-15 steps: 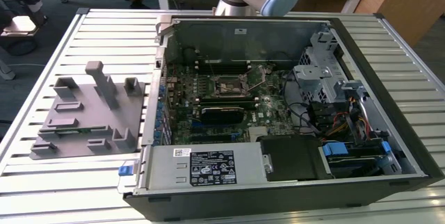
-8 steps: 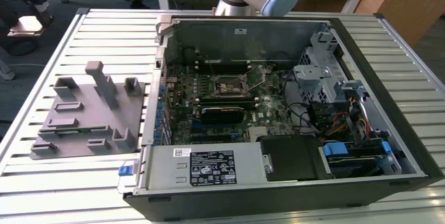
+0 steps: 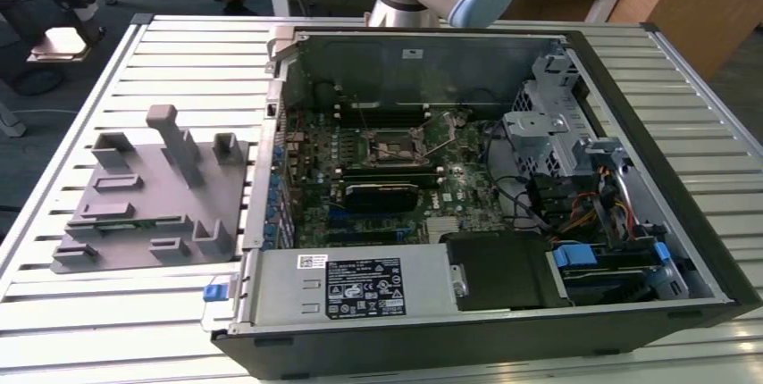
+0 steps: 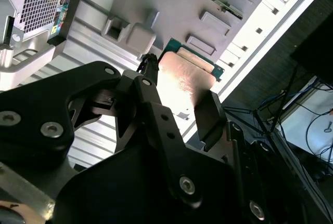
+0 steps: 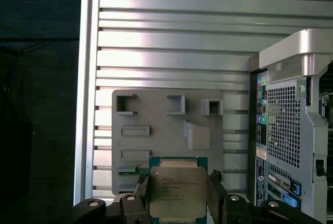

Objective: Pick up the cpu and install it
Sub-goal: 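Pick up the cpu and move it towards the insertion slot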

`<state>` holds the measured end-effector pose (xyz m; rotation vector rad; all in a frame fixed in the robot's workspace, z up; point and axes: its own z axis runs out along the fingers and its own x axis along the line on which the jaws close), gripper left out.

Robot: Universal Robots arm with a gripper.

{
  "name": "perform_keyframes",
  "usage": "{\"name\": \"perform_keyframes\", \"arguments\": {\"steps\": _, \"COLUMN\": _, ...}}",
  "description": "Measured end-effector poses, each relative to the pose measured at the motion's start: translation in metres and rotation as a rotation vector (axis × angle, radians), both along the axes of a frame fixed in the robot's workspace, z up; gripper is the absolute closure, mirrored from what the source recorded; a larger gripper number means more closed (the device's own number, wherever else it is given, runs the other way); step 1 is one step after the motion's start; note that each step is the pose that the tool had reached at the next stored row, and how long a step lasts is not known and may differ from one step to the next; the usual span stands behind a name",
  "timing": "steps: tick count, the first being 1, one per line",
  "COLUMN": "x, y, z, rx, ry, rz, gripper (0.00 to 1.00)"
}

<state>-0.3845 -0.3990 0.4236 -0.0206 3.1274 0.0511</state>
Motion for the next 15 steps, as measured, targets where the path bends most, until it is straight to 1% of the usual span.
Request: {"name": "perform_keyframes", "arguments": {"steps": 15, "x": 0.033, "y": 0.0004, "z": 0.0000, "rx": 0.0000, "ry": 0.0000, "rz": 0.000, "gripper": 0.47}}
